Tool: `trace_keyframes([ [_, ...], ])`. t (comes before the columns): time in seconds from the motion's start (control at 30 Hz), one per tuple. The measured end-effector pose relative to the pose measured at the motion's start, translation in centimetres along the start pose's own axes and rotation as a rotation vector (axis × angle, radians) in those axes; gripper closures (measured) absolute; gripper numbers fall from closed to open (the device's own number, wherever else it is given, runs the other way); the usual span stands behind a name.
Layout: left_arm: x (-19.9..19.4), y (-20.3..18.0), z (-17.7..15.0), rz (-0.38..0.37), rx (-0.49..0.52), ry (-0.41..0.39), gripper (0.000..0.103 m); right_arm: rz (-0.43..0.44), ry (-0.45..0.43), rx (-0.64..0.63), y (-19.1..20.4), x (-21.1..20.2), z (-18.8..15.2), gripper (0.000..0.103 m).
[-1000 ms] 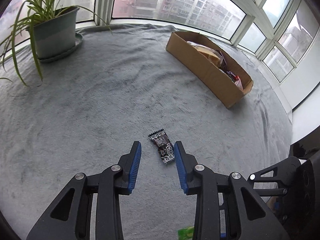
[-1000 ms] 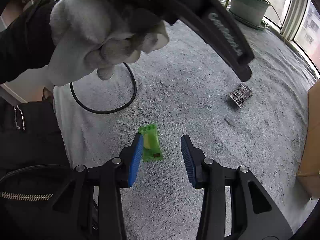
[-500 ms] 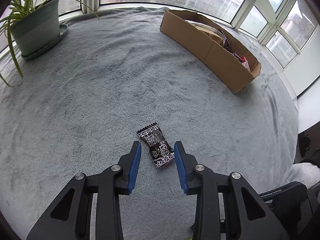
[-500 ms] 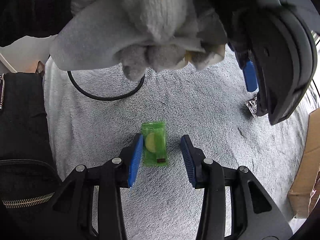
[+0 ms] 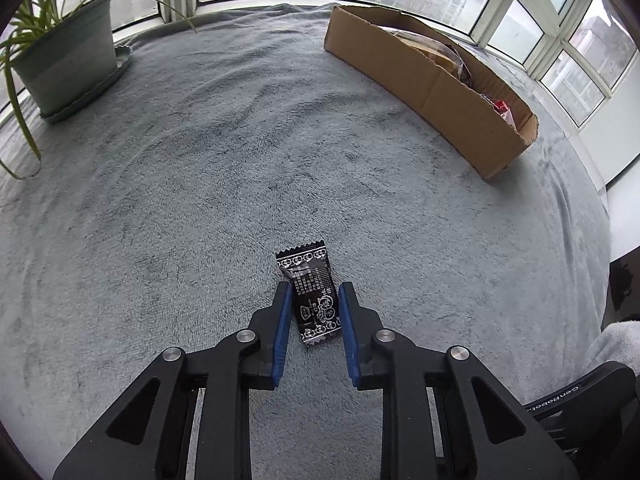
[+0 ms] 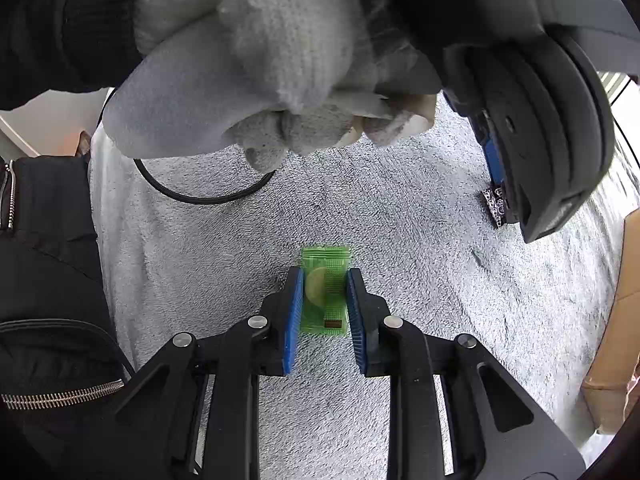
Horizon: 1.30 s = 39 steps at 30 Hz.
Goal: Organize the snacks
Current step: 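Grasp the green candy stick with the right tool while the left grasps the black candy, then carry both candies into the box and open both tools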
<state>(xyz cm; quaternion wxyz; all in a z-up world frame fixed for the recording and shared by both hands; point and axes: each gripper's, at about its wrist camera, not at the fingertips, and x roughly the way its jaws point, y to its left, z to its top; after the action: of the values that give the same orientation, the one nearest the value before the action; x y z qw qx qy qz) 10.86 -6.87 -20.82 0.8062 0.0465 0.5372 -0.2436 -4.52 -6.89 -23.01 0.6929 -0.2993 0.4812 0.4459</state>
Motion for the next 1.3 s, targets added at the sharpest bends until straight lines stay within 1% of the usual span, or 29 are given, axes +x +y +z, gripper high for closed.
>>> trace_keyframes([
  [0.2, -0.3, 0.7, -0.2, -0.010, -0.031, -0.012, 0.082, 0.006, -0.008, 0.045, -2.8, -0.1, -0.4, 0.081],
  [0.3, -0.7, 1.3, -0.4, -0.010, -0.046, -0.019, 0.082, 0.001, -0.017, 0.076, -4.3, -0.9, -1.1, 0.081],
  [0.47, -1.4, 2.2, -0.5, -0.007, -0.078, -0.038, 0.082, -0.021, -0.053, 0.161, -7.1, -2.4, -1.7, 0.081],
  [0.7, -2.4, 2.9, 0.1, 0.002, -0.102, -0.071, 0.082, -0.076, -0.113, 0.280, -12.6, -5.2, -3.0, 0.081],
  [0.8, -2.7, 2.6, 0.8, 0.007, -0.093, -0.090, 0.082, -0.105, -0.140, 0.326, -14.9, -6.5, -3.5, 0.081],
  [0.83, -2.9, 2.5, 1.1, 0.007, -0.089, -0.097, 0.082, -0.115, -0.150, 0.341, -14.9, -6.1, -3.7, 0.081],
  [0.9, -3.1, 2.1, 1.7, 0.007, -0.081, -0.110, 0.082, -0.135, -0.169, 0.372, -16.3, -7.0, -4.1, 0.081],
  [1.0, -3.5, 1.5, 2.8, 0.003, -0.066, -0.131, 0.082, -0.164, -0.198, 0.417, -16.8, -7.0, -4.0, 0.081],
  [1.13, -4.3, 0.5, 4.0, -0.009, -0.046, -0.163, 0.082, -0.211, -0.237, 0.473, -17.6, -8.6, -4.7, 0.081],
  [1.3, -4.9, -1.0, 5.7, -0.016, -0.002, -0.194, 0.082, -0.261, -0.275, 0.536, -19.8, -10.7, -5.7, 0.081],
])
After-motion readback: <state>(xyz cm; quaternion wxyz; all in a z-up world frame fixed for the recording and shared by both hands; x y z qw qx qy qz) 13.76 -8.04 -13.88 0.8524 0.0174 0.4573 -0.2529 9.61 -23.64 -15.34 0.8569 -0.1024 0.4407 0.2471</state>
